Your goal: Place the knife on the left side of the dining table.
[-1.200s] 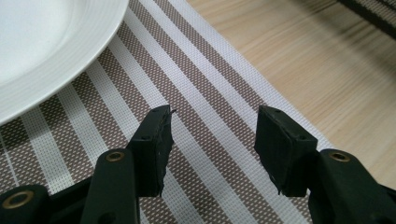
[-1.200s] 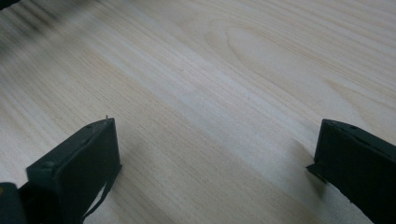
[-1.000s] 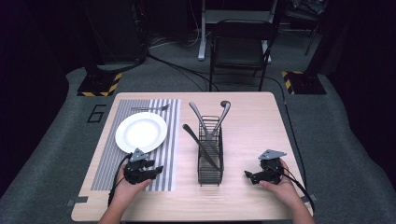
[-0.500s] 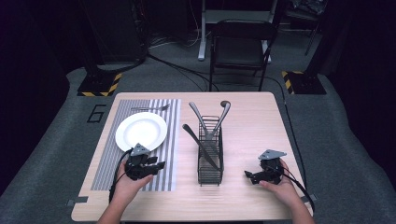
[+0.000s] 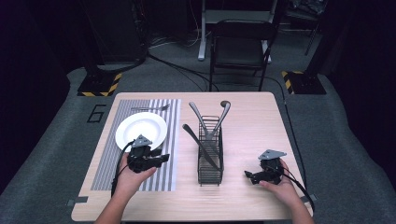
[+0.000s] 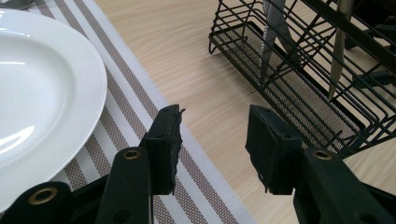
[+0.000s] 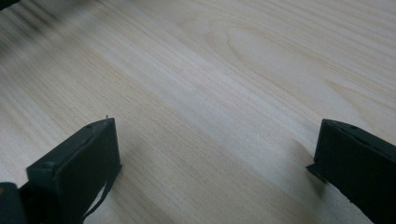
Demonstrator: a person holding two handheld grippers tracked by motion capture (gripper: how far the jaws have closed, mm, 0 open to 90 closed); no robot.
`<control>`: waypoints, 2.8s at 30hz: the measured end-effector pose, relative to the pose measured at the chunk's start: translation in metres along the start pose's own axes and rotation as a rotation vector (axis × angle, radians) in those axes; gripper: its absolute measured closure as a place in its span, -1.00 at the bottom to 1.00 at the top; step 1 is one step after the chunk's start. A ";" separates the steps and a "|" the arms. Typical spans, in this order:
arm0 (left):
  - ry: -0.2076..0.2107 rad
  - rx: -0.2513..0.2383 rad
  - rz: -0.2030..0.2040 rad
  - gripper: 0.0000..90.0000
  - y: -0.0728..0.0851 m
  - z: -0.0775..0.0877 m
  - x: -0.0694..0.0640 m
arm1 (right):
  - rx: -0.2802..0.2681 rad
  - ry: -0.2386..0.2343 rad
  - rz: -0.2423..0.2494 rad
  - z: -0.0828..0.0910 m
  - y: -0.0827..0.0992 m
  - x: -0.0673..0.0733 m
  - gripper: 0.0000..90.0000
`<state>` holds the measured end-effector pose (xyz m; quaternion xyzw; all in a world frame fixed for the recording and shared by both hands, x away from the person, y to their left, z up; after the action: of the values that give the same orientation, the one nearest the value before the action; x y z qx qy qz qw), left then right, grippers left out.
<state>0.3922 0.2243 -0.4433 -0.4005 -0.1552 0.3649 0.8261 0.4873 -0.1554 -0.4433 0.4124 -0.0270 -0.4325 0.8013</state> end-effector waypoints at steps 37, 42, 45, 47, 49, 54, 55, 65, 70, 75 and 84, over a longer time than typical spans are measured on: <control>0.023 -0.051 0.005 0.34 -0.061 0.012 -0.010 | 0.000 0.001 0.000 0.000 0.000 0.000 -1.00; 0.009 -0.068 -0.012 0.34 -0.071 0.016 -0.011 | 0.000 0.001 0.000 0.000 0.000 0.000 -1.00; 0.026 -0.076 -0.011 0.34 -0.077 0.017 -0.012 | 0.000 0.001 0.001 0.000 0.000 0.000 -1.00; 0.032 -0.077 -0.012 0.34 -0.081 0.017 -0.014 | 0.000 0.001 0.000 0.000 0.000 0.000 -1.00; 0.039 -0.075 -0.014 0.34 -0.082 0.017 -0.014 | 0.000 0.001 0.000 0.000 0.000 0.000 -1.00; 0.046 -0.085 -0.001 0.36 -0.088 0.013 -0.015 | 0.000 0.001 0.000 0.000 0.000 0.000 -1.00; 0.049 -0.085 -0.003 0.36 -0.089 0.013 -0.015 | 0.000 0.001 0.000 0.000 0.000 0.000 -1.00; 0.071 -0.065 0.005 0.39 -0.099 0.004 -0.020 | -0.001 0.001 0.001 0.000 0.000 0.000 -1.00; 0.086 -0.072 0.014 0.38 -0.106 0.002 -0.022 | 0.000 0.001 0.000 0.000 0.000 0.000 -1.00; 0.090 -0.074 0.026 0.37 -0.110 -0.004 -0.022 | 0.000 0.001 0.001 0.000 0.000 0.000 -1.00; 0.099 -0.074 0.031 0.37 -0.118 -0.018 -0.027 | 0.000 0.000 0.000 0.000 0.000 0.000 -1.00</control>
<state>0.4401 0.1457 -0.3623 -0.4506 -0.1212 0.3511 0.8118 0.4873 -0.1554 -0.4432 0.4126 -0.0270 -0.4324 0.8013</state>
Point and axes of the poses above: each handheld gripper's, and its own axes: z roughly backward along the jaws, y roughly out of its underside, x roughly to its left, the point moved 2 cm from there along -z, roughly forward along the jaws, and after that the axes turned 11 degrees about -z, right-handed, at the moved point
